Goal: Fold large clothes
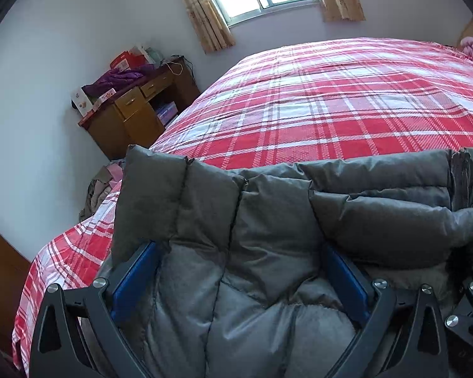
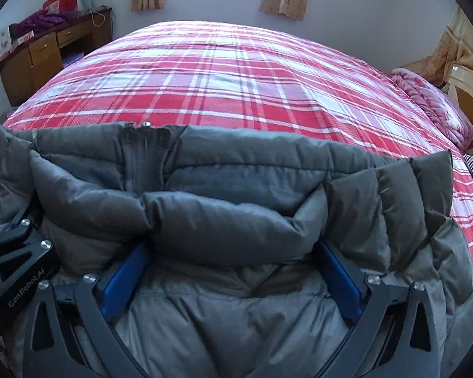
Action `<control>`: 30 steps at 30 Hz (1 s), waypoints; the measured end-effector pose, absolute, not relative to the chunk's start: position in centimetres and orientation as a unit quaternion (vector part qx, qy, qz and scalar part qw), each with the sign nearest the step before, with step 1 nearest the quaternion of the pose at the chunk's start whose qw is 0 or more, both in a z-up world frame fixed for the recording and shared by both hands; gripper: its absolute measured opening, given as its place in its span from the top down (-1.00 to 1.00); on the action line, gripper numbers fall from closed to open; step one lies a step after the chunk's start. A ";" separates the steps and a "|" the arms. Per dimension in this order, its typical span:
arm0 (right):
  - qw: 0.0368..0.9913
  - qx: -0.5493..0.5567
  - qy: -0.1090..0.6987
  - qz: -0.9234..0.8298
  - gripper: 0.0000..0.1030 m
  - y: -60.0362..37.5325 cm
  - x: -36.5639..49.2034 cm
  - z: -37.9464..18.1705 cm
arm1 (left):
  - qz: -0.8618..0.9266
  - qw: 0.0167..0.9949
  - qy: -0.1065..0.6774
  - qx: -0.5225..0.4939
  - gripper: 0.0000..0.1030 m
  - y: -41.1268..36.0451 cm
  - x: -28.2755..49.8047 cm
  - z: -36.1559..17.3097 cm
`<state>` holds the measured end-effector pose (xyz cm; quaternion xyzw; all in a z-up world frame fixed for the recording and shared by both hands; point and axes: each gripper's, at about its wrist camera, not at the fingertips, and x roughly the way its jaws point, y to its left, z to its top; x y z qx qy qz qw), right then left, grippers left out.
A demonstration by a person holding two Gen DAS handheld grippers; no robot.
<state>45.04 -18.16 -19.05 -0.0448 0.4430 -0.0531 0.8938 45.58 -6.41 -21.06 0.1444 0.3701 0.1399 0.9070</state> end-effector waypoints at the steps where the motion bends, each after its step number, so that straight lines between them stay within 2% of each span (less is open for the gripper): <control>1: 0.893 -0.046 0.444 -0.054 -1.00 -18.1 45.1 -19.0 | 0.138 0.905 0.374 0.147 -0.98 -6.5 45.7 -21.0; 5: 0.890 -0.048 0.450 -0.050 -1.00 -18.1 45.4 -19.2 | 0.126 0.908 0.373 0.141 -0.98 -5.8 44.2 -19.1; 11: 0.880 -0.054 0.469 -0.039 -1.00 -18.0 45.1 -18.7 | 0.120 0.924 0.338 0.133 -0.98 -1.8 35.3 -14.7; 14: 0.887 -0.041 0.459 -0.023 -1.00 -18.3 41.4 -16.5 | 0.154 0.916 0.345 0.134 -0.98 1.8 31.7 -15.5; 17: 0.896 -0.061 0.439 -0.027 -1.00 -17.5 37.3 -16.1 | 0.158 0.906 0.385 0.076 -0.98 5.0 29.7 -18.3; 24: 0.898 -0.112 0.422 -0.051 -1.00 -15.4 36.4 -18.7 | 0.143 0.903 0.403 0.032 -0.98 5.3 29.4 -19.9; 30: 0.904 -0.093 0.417 -0.033 -1.00 -15.6 32.7 -15.7 | 0.130 0.902 0.412 -0.014 -0.98 6.9 27.1 -19.8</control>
